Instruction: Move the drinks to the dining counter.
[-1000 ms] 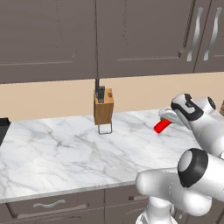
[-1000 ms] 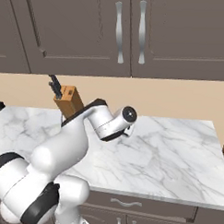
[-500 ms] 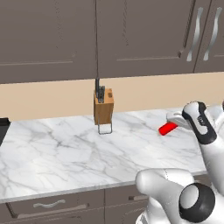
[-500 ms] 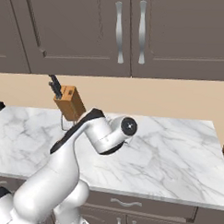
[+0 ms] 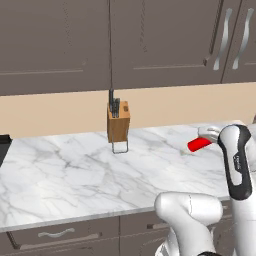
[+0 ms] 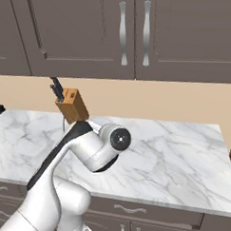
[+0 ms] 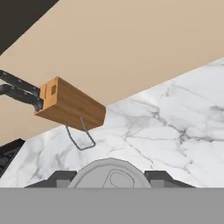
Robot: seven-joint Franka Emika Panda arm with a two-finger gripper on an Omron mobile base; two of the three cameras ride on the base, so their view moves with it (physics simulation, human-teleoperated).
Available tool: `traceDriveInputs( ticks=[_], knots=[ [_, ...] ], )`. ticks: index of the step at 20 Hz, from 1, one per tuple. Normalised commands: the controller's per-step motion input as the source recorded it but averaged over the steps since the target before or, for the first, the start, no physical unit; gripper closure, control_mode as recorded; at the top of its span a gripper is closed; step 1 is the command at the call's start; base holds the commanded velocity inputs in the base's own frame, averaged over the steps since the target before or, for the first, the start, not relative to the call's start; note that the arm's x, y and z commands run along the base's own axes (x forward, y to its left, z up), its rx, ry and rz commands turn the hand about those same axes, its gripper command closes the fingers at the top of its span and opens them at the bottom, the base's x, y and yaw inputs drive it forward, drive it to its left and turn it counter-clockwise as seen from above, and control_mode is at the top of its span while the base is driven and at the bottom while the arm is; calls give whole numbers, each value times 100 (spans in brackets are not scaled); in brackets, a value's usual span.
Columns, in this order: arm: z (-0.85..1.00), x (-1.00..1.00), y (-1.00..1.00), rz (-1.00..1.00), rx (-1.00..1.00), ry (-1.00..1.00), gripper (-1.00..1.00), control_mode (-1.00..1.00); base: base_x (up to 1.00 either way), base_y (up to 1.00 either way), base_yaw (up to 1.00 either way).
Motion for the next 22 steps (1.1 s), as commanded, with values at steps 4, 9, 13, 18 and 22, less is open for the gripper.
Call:
traceDriveInputs(
  ticks=[4,9,13,18,22],
  knots=[
    [33,-38,0,-8,1,-3,100,100,-20,-4,-4],
    [0,0,0,0,0,0,100,100,-85,-31,-21],
    [0,0,0,0,0,0,100,100,-64,-64,-37],
    [0,0,0,0,0,0,100,100,-11,-22,-89],
    [0,0,0,0,0,0,100,100,0,0,-100]
  ],
)
